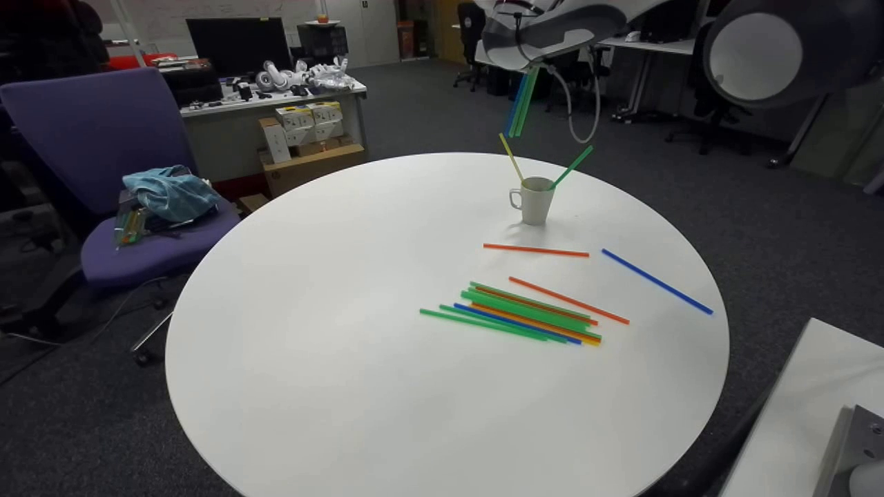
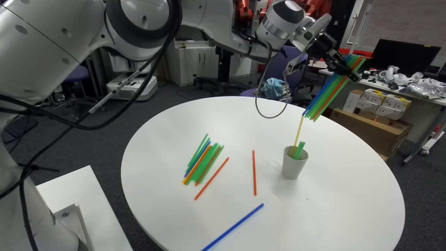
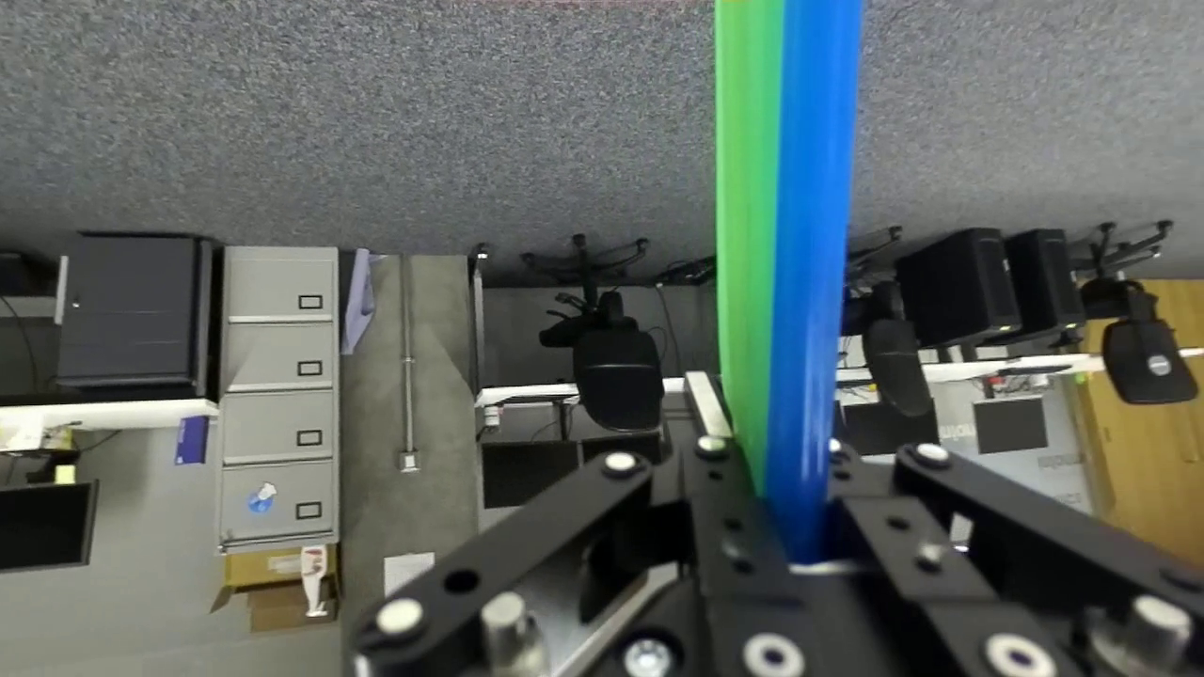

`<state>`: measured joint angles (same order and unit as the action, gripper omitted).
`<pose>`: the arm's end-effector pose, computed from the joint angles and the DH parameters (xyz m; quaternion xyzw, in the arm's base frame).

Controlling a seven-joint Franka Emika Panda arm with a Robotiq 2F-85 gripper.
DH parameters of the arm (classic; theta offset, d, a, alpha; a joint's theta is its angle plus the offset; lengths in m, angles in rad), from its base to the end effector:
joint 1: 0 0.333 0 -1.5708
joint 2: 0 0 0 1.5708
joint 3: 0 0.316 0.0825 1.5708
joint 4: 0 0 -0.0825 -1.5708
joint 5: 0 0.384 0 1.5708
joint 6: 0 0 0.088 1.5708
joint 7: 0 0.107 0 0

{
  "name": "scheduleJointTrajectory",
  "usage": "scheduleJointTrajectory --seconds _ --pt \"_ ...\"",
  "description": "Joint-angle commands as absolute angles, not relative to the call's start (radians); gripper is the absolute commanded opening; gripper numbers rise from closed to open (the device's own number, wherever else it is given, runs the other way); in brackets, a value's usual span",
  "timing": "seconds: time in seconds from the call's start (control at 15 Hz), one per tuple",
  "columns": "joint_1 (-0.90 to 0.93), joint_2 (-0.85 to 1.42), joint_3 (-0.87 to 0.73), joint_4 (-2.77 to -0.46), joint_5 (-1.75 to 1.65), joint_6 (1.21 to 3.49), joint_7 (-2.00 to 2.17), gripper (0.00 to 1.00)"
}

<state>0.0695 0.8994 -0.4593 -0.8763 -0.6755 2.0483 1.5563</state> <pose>0.7832 -0.1761 0.4484 0.6396 -0.5901 0.3969 0.2918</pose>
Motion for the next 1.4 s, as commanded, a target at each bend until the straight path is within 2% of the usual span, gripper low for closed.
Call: scheduleJointTrajectory --seconds 0.0,0.47,0.8,1.33 --pt "0.068 0.820 -0.414 -0.879 -0.655 2.043 1.368 0.01" --pt "0.124 0.745 -0.360 -0.970 -0.689 2.064 1.117 0.01" --pt "0.174 0.657 -0.292 -1.170 -0.660 2.113 0.993 0.01" --pt "0.152 0.547 -0.113 -1.483 -0.526 2.177 0.851 0.01"
